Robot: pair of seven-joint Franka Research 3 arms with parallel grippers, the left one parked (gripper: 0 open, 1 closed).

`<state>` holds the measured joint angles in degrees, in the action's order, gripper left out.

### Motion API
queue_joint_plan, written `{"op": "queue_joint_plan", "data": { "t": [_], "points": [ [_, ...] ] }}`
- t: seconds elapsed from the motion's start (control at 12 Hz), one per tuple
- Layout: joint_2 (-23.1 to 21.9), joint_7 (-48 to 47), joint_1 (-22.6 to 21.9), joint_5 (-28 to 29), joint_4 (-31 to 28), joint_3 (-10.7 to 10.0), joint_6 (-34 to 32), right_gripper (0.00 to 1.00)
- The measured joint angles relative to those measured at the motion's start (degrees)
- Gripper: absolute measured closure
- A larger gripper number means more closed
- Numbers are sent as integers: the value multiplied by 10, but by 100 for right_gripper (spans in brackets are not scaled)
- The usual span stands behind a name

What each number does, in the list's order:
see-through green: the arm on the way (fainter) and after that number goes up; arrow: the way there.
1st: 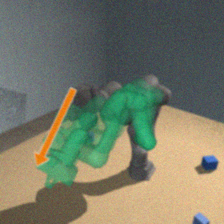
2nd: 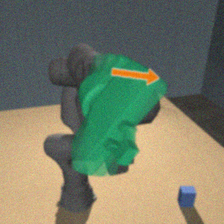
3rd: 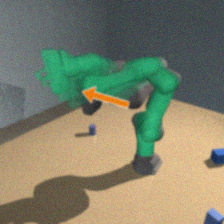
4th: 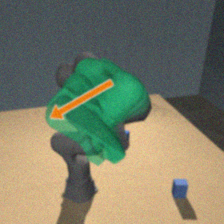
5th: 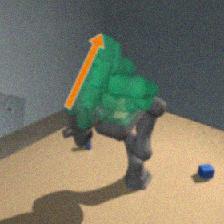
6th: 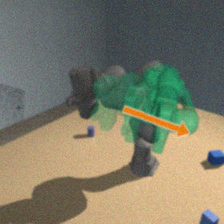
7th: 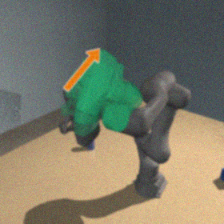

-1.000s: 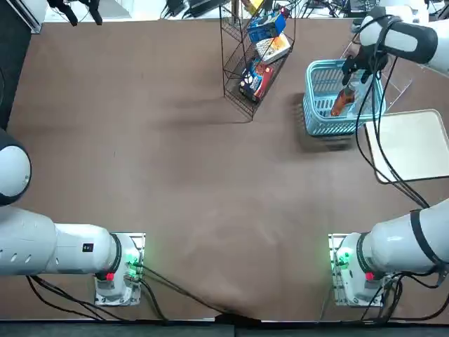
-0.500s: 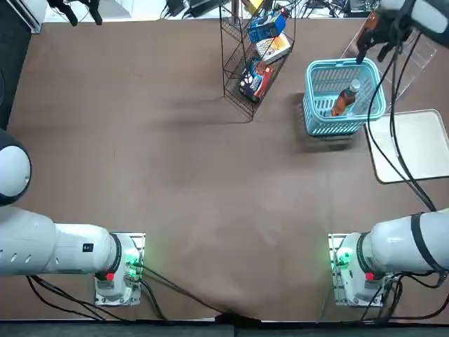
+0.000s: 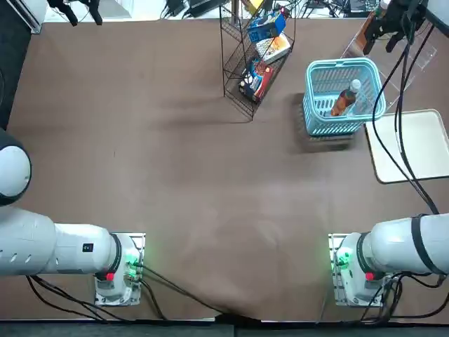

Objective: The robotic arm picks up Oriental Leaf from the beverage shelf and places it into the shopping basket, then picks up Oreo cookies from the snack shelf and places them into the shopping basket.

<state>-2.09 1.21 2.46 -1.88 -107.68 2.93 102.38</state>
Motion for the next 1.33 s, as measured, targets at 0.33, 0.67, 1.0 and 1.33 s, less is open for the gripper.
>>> {"op": "queue_joint_plan", "data": {
  "t": [0.33,0.67,1.0,1.33],
  "points": [
    [2,-1,-4,24,7,0,2,0],
    [10,83,-60,28,29,2,16,0],
    [10,180,-104,41,30,3,56,0],
    [10,309,-110,109,30,1,84,0]
  ]
}}
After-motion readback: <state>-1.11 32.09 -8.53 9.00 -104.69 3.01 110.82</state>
